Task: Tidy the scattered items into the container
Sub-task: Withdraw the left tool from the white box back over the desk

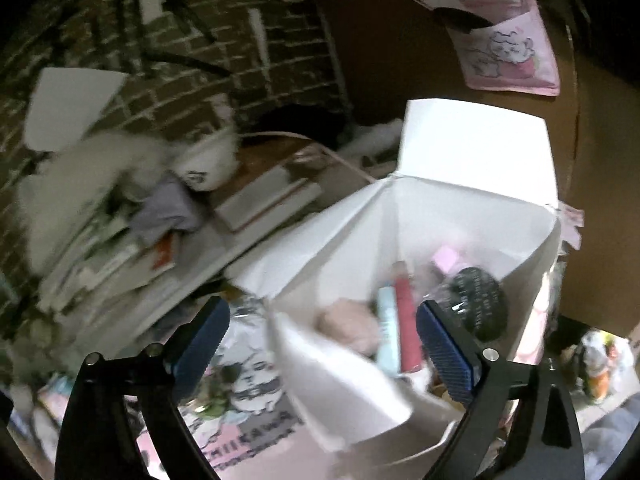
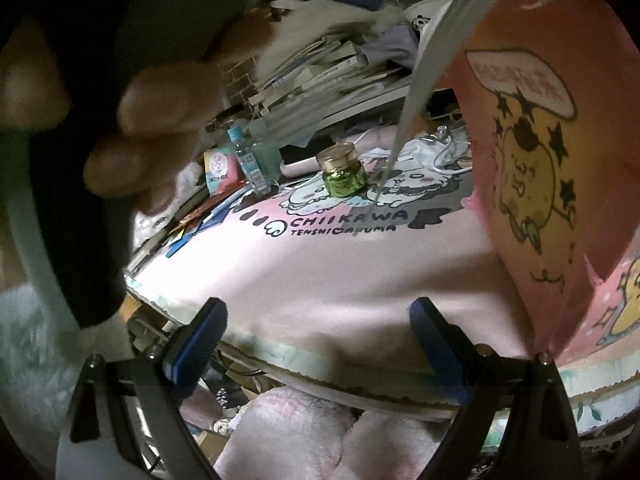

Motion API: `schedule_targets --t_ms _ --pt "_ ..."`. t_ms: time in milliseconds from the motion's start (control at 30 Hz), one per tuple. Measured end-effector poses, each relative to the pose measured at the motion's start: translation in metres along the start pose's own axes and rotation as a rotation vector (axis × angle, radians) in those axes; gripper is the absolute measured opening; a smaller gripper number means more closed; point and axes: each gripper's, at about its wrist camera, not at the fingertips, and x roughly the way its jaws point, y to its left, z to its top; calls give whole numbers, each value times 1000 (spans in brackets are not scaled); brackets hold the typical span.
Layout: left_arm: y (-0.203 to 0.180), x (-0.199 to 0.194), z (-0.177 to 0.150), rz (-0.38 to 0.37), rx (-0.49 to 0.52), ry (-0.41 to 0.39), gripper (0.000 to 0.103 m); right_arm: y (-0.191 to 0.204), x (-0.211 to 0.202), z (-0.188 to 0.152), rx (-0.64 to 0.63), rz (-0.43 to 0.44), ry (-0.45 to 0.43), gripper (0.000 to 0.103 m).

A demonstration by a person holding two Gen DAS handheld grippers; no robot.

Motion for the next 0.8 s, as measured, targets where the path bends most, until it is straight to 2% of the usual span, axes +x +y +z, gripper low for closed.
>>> schedule_targets --t_ms 200,467,800 --pt "17 -20 -21 130 -44 -23 95 6 3 -1 -14 -20 2 92" --pt "49 -48 -52 205 -155 -60 96 28 11 1 -82 -64 -3 92" --pt "100 -65 -99 305 -299 -25 96 56 25 7 -165 -109 0 92"
